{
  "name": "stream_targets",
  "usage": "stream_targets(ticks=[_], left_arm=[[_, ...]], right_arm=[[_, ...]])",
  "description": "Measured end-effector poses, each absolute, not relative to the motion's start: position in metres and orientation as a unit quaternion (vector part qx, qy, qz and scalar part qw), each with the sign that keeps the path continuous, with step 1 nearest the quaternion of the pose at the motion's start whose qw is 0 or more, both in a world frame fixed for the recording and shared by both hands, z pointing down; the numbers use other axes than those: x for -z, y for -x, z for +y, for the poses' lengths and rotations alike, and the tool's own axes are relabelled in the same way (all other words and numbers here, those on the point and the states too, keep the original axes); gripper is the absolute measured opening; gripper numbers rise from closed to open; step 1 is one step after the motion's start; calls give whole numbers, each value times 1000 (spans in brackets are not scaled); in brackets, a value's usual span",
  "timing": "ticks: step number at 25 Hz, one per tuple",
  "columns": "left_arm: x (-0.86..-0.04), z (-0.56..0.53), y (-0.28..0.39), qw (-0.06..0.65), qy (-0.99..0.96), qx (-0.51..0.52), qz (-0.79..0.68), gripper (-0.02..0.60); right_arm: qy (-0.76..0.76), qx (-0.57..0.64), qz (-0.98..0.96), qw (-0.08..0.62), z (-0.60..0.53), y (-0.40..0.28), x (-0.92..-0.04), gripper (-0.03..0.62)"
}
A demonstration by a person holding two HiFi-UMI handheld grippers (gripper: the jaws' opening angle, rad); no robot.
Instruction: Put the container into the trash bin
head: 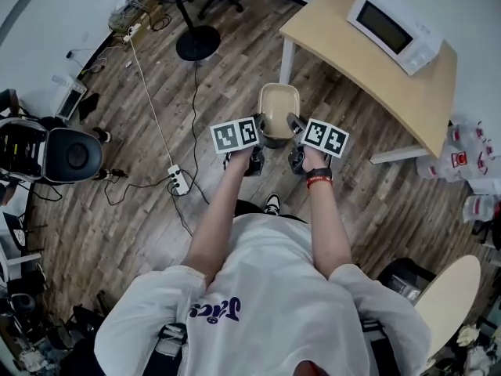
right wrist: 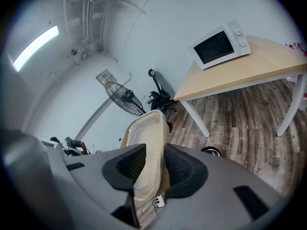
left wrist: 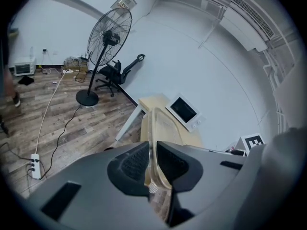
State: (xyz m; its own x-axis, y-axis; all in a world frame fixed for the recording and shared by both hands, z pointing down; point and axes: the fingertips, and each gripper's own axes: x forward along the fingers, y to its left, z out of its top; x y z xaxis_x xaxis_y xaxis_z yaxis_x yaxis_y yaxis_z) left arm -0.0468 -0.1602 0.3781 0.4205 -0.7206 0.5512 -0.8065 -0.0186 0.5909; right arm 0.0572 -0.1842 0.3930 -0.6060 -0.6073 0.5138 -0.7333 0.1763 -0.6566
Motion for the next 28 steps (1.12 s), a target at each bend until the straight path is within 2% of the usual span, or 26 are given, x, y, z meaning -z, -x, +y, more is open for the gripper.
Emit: stream_targets(ticks=[7,28], left_arm=[[-412,-191,52,469,-687,-37,-554,58],[-566,-283,74,537,-655,-105,-521,58]], right_arm=[[-426,-487,-758,82,-221,-52,-428,138],[-448,-528,-708,139,-305,-33,-577,118]])
